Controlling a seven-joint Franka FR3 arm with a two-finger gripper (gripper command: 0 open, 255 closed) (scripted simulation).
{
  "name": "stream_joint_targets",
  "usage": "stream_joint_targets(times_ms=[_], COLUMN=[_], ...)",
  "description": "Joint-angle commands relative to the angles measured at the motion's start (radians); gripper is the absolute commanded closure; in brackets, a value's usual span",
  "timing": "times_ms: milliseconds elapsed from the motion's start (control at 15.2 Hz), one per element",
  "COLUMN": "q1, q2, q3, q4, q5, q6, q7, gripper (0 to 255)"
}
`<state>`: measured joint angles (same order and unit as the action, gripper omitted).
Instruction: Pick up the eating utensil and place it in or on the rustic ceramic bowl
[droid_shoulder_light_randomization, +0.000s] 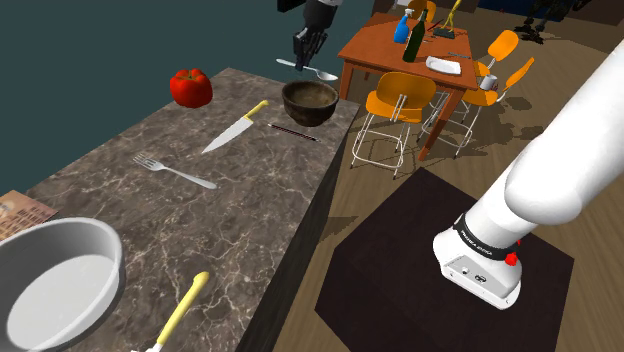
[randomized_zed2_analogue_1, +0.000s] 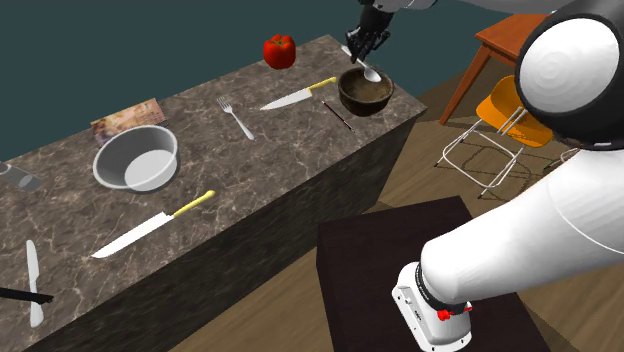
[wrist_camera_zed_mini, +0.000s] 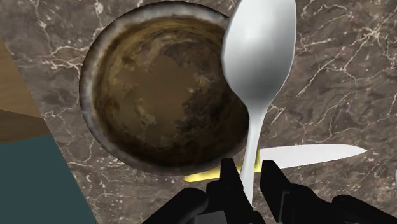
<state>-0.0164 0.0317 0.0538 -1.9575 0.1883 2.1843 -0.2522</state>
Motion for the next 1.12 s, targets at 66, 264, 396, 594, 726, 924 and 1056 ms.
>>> stream_joint_targets(times_ms=[66,264,396,594,726,924,1056], q1=[-0.034,-0.034,-0.033,-0.033,-0.032,-0.032,-0.032], q2=[0.041,0.052,0.060,0.073,0.082,0.099,0.110], q3=[-0.030,-0.029,-0.029,-0.028,-0.027,-0.026,-0.025], q4=[0.057,0.030,0.012,-0.012,-0.027,-0.048,-0.061], q5=[0.012,0.016,0.019,0.025,0.029,0.035,0.039], q6=[-0.027,0.011,0.036,0.073,0.097,0.134,0.158], q7=[-0.068,-0.076,-0.081,-0.089,-0.095,-0.103,-0.109], gripper=[255,255,255,255,255,255,255])
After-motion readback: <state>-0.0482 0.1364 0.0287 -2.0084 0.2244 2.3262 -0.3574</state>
